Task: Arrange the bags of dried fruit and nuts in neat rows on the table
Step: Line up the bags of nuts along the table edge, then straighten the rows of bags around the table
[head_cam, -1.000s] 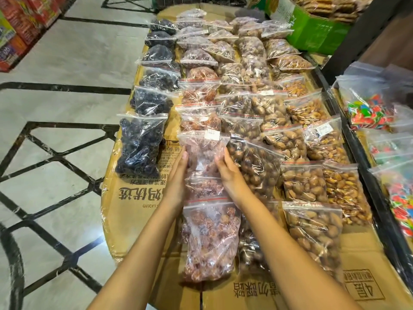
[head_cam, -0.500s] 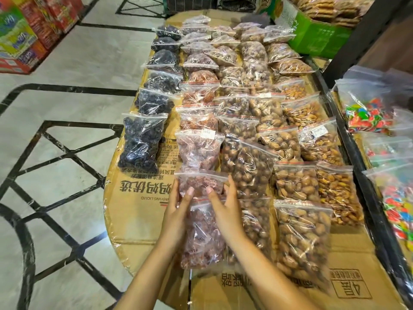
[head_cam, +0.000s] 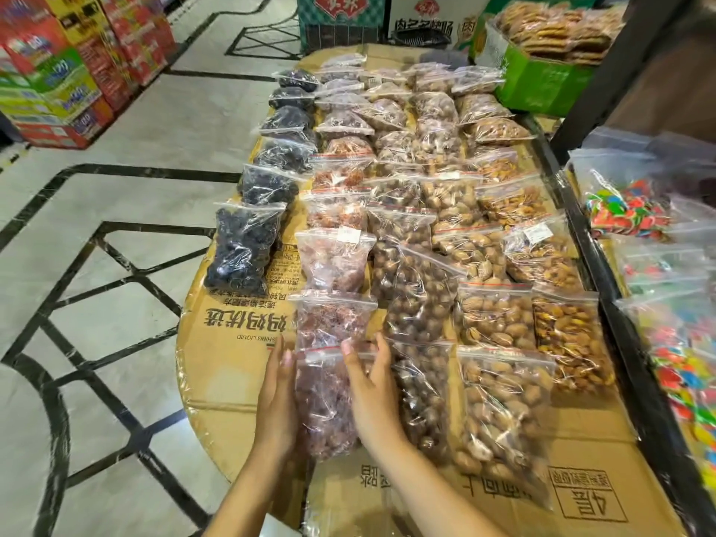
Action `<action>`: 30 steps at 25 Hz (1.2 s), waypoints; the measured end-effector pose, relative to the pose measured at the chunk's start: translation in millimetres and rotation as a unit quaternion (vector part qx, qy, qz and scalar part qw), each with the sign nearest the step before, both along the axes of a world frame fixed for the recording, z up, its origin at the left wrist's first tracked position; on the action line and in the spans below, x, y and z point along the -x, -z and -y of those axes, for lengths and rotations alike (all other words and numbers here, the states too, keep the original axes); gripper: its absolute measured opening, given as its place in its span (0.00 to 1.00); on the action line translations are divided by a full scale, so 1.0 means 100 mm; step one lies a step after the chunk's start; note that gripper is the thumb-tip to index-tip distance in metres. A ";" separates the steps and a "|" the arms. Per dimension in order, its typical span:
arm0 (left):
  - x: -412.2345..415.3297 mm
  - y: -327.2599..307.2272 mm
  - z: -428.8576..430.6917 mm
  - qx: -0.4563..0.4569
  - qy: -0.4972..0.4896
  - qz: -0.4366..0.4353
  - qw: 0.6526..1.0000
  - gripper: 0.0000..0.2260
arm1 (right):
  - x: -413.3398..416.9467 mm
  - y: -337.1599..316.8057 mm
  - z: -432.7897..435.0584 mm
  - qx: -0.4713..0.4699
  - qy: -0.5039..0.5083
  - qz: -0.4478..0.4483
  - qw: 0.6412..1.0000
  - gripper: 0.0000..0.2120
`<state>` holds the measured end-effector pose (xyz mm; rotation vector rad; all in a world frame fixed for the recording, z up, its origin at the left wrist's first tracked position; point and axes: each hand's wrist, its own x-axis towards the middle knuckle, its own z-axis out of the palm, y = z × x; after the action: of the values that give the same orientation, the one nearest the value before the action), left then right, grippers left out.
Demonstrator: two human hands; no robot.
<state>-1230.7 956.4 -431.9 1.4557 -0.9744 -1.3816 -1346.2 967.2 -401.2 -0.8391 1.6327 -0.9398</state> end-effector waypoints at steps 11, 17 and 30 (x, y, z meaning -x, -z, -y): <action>-0.06 -0.05 -0.23 -0.022 0.099 0.063 0.993 0.18 | -0.15 0.15 -0.33 0.022 -0.090 0.010 0.996 0.43; -0.16 -0.14 -0.09 0.024 0.063 0.077 0.995 0.35 | -0.12 -0.04 -0.26 0.047 0.000 -0.008 0.999 0.39; -1.43 -0.01 2.02 0.068 0.097 0.120 0.986 0.44 | -1.28 -0.06 1.63 0.093 0.030 0.006 0.995 0.44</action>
<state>-1088.1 754.6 -431.1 1.4766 -1.3701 -1.2657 -1218.0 804.5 -395.6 -0.9120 1.5851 -1.1502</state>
